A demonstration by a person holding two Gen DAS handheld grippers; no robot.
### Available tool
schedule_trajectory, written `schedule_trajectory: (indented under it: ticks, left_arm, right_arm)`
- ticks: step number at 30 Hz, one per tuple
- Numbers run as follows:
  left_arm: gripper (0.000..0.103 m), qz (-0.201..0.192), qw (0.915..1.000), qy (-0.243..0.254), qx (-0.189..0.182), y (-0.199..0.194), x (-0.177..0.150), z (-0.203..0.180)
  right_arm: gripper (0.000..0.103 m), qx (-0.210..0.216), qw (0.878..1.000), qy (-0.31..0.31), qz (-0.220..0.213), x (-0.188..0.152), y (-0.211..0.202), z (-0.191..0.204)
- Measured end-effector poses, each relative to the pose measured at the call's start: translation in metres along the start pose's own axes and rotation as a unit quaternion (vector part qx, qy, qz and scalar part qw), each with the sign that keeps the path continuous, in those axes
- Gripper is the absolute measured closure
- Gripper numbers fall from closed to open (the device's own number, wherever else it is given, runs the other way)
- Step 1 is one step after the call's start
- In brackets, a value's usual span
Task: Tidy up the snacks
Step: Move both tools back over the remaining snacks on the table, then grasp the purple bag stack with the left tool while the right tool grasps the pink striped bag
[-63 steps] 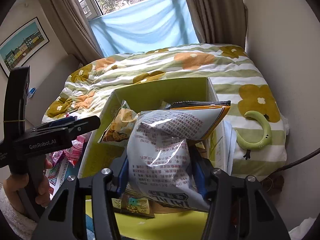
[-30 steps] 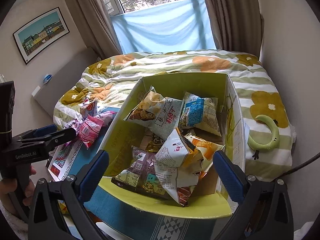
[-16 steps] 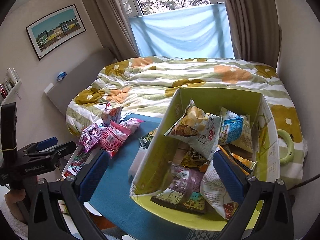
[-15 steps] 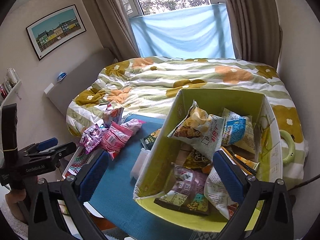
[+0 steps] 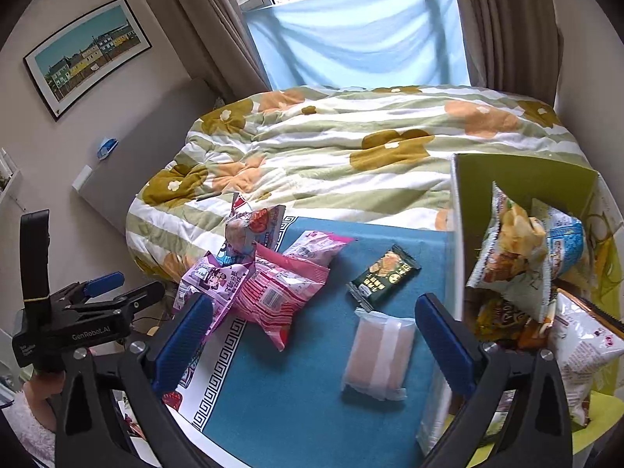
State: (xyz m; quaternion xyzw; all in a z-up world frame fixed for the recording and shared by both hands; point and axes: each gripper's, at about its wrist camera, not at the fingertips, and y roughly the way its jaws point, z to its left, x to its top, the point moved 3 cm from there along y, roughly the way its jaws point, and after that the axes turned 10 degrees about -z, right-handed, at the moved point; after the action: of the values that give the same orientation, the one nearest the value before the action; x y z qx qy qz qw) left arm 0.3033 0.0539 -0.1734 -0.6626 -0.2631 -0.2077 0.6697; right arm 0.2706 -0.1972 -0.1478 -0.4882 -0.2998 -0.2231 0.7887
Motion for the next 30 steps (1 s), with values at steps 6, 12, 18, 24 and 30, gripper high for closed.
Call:
schedule_trajectory:
  ticks: [6, 12, 18, 24, 30]
  left_arm:
    - [0.006, 0.041, 0.9982, 0.028, -0.033, 0.051, -0.003, 0.017]
    - [0.006, 0.078, 0.9943, 0.046, -0.055, 0.098, -0.013, 0.025]
    - [0.006, 0.103, 0.9906, 0.058, -0.068, 0.132, -0.024, 0.026]
    - [0.006, 0.125, 0.9882, 0.057, -0.068, 0.152, -0.039, 0.027]
    - [0.01, 0.106, 0.9901, 0.057, -0.072, 0.15, -0.045, 0.028]
  right_arm:
    - [0.0, -0.019, 0.999, 0.032, 0.039, -0.013, 0.056, 0.015]
    - [0.0, -0.032, 0.994, 0.078, 0.071, -0.031, 0.102, 0.018]
    - [0.0, -0.04, 0.99, 0.104, 0.089, -0.044, 0.13, 0.019]
    - [0.0, -0.047, 0.987, 0.112, 0.103, -0.05, 0.149, 0.017]
    - [0.0, -0.049, 0.987, 0.104, 0.115, -0.052, 0.16, 0.02]
